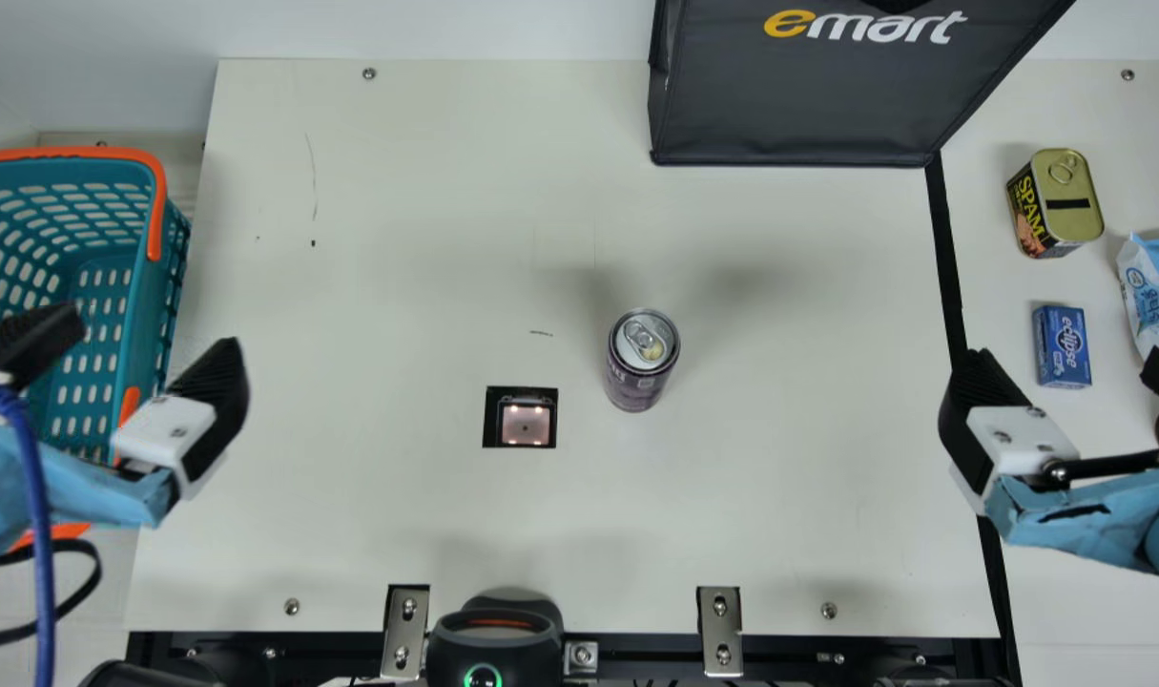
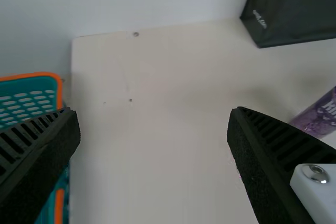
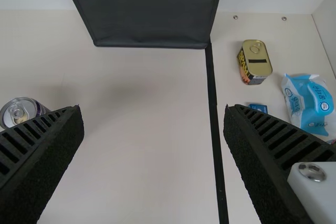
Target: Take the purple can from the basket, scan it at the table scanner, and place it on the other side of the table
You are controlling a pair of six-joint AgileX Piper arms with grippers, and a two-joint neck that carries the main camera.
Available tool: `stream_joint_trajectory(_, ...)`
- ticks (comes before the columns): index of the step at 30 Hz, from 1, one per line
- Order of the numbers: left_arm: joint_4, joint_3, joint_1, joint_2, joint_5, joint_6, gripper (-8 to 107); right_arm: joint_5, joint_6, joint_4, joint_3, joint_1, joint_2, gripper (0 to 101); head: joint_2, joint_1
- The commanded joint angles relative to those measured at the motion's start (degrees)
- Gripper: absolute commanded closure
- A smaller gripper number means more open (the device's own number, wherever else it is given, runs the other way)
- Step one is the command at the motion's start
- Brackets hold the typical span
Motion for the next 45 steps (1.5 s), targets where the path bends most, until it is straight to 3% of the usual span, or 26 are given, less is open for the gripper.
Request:
stream_joint_trajectory(1,0.00,0.00,0.00,0.00,0.00,0.00,9,0.00,0.00,0.00,0.00,0.00,0.00,6,0.00,-1.57)
stream_joint_trajectory(14,0.00,0.00,0.12,0.00,0.40,-0.03,9,-0.99,-1.28,2.17,0.97,3.65,3.84,6,0.00,-1.57)
stream_joint_trajectory(26,0.00,0.00,0.12,0.00,0.40,-0.03,9,-1.20,-13.08,12.87,3.58,6.03,10.49,6,0.00,-1.57)
stream_joint_trajectory(33,0.00,0.00,0.12,0.00,0.40,-0.03,9,-1.91,-17.59,15.29,4.72,7.39,13.35,6,0.00,-1.57)
stream_joint_trajectory(38,0.00,0.00,0.12,0.00,0.40,-0.03,9,-4.79,-14.48,13.16,5.99,12.66,15.49,6,0.00,-1.57)
stream_joint_trajectory(45,0.00,0.00,0.12,0.00,0.40,-0.03,9,-10.26,-4.17,7.84,7.50,22.32,19.29,6,0.00,-1.57)
